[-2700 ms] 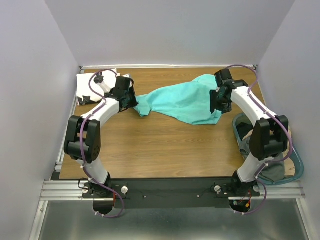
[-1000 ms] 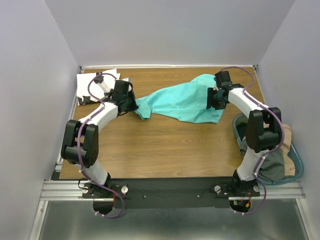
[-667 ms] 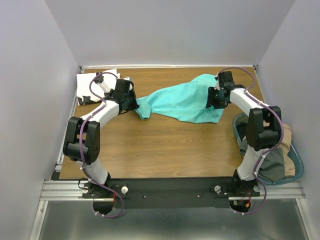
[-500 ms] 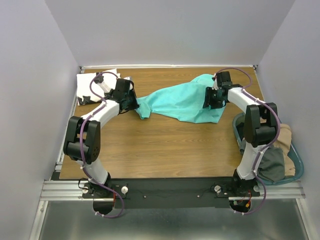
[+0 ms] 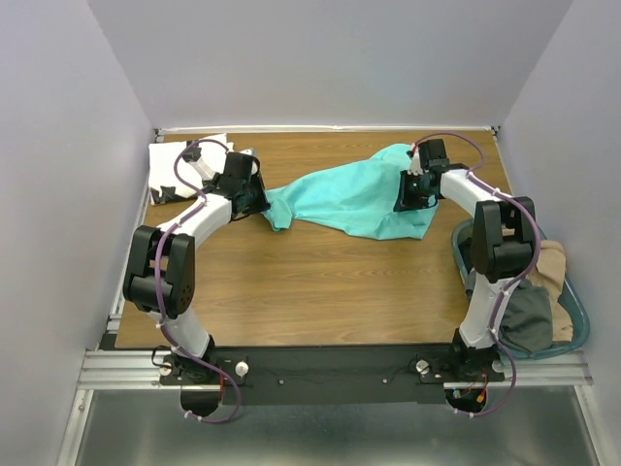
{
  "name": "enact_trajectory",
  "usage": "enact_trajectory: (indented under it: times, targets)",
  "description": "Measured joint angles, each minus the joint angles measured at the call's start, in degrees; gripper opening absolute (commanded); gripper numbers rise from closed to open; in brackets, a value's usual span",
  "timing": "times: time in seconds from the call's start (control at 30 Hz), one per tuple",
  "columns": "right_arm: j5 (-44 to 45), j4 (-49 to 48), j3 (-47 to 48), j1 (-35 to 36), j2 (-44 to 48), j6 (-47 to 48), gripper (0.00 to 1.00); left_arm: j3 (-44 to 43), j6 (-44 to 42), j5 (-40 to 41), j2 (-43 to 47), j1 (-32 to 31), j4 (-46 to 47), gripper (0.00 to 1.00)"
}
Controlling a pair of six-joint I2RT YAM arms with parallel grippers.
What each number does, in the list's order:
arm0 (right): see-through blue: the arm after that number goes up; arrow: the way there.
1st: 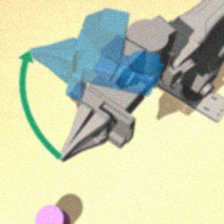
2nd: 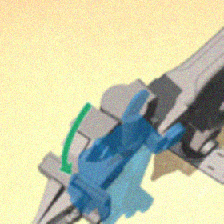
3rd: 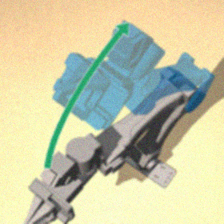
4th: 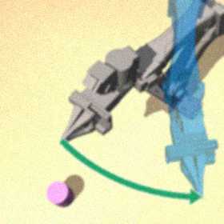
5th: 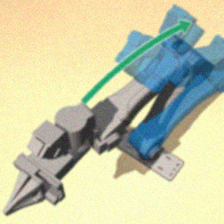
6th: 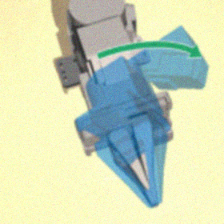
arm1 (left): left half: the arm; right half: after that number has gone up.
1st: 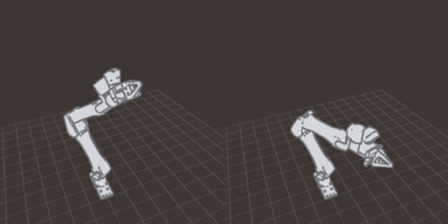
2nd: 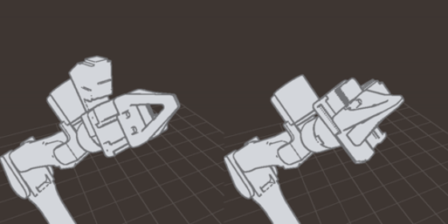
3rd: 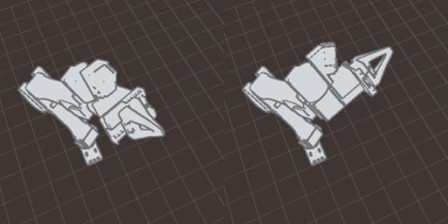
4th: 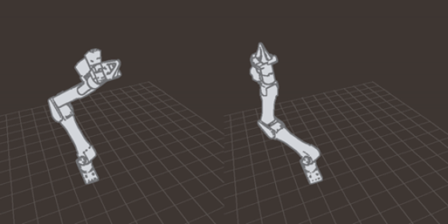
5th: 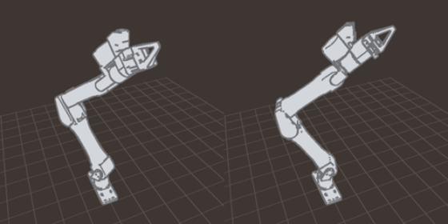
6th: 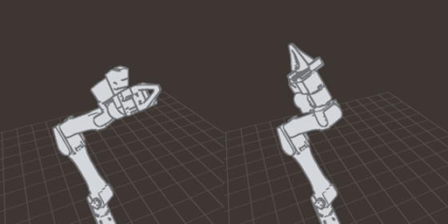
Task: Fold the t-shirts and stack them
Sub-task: Flatten the tshirt out
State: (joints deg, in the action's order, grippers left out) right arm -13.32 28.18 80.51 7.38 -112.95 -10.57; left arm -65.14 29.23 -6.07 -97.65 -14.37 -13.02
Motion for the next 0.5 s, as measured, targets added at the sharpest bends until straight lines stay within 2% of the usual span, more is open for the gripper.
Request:
enact_trajectory:
  times: [0.07, 0.1, 0.17, 0.4, 0.5]
  targets:
    - [-0.42, -0.02, 0.00, 0.00, 0.00, 0.15, 0.02, 0.00, 0.44, 0.02, 0.00, 0.00, 0.00, 0.01]
    - [-0.57, 0.00, 0.00, 0.00, 0.00, 0.15, 0.00, 0.00, 0.74, 0.02, 0.02, 0.00, 0.00, 0.05]
    - [-0.68, 0.00, -0.02, 0.00, 0.07, 0.00, 0.00, 0.09, 1.25, 0.07, 0.11, 0.00, 0.00, 0.11]
    - [0.31, 3.17, -1.66, 0.00, 4.02, -0.02, 0.00, 4.74, 4.61, 1.16, 5.51, 0.00, -0.57, 0.16]
    - [1.53, 5.75, -2.64, 0.00, 7.39, -0.07, 0.00, 6.40, 5.53, 1.77, 7.69, 0.11, -1.49, 0.22]
